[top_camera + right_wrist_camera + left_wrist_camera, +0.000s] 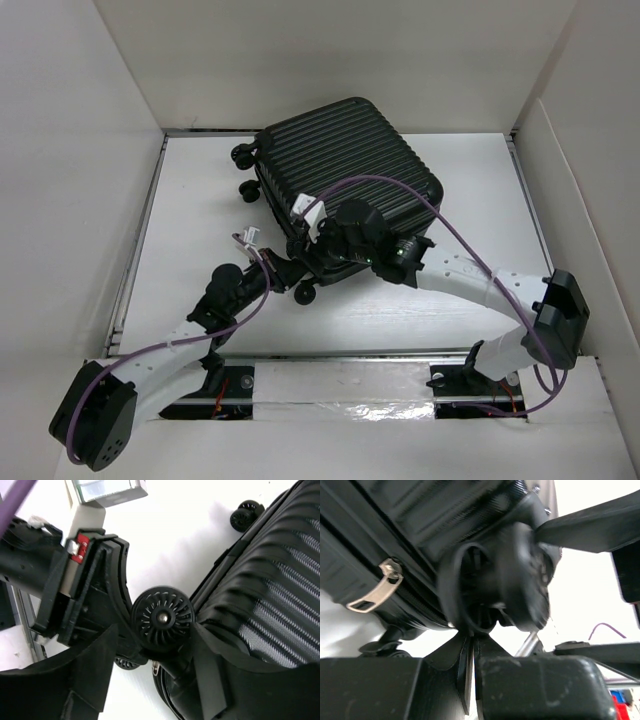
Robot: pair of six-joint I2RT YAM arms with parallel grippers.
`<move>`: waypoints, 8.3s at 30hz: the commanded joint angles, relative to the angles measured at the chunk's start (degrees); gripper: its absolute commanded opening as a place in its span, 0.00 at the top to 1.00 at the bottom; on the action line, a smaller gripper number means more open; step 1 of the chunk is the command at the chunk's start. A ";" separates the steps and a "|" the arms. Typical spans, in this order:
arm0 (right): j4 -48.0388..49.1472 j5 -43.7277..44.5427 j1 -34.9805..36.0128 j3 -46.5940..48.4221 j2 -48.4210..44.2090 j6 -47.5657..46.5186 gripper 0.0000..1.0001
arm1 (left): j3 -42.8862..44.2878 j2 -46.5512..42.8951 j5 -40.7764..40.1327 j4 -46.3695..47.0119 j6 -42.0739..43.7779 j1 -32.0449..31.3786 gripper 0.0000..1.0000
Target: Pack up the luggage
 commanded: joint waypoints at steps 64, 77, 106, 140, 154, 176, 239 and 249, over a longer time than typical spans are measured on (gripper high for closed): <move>21.88 7.34 0.55 -6.90 -0.56 13.13 1.00 | -2.49 5.39 1.30 17.72 9.47 -3.15 0.88; 23.19 3.65 0.03 -7.95 -1.88 14.63 1.00 | 3.22 13.03 -2.03 19.21 8.60 -3.15 0.51; 29.09 -0.66 1.70 -8.39 -4.07 17.70 1.00 | 0.58 7.33 -27.31 17.65 14.20 -21.06 1.00; 30.50 -0.05 1.70 -10.42 -4.86 19.11 1.00 | 11.58 23.67 -48.35 12.45 15.45 -35.39 0.61; 30.67 -2.07 1.70 -6.90 -3.10 24.47 1.00 | 14.47 26.92 -63.28 11.31 17.47 -38.04 0.61; 30.15 -0.66 1.70 -9.01 -4.51 23.51 1.00 | 20.89 28.68 -69.09 -8.99 10.97 -41.12 0.54; 30.85 -5.15 1.17 -20.00 -17.08 24.74 1.00 | 1.91 11.81 -60.67 7.96 21.95 -33.00 1.00; 30.59 -5.67 -0.59 -15.78 -14.36 24.38 1.00 | 8.14 26.47 -60.39 9.20 20.20 -45.86 0.74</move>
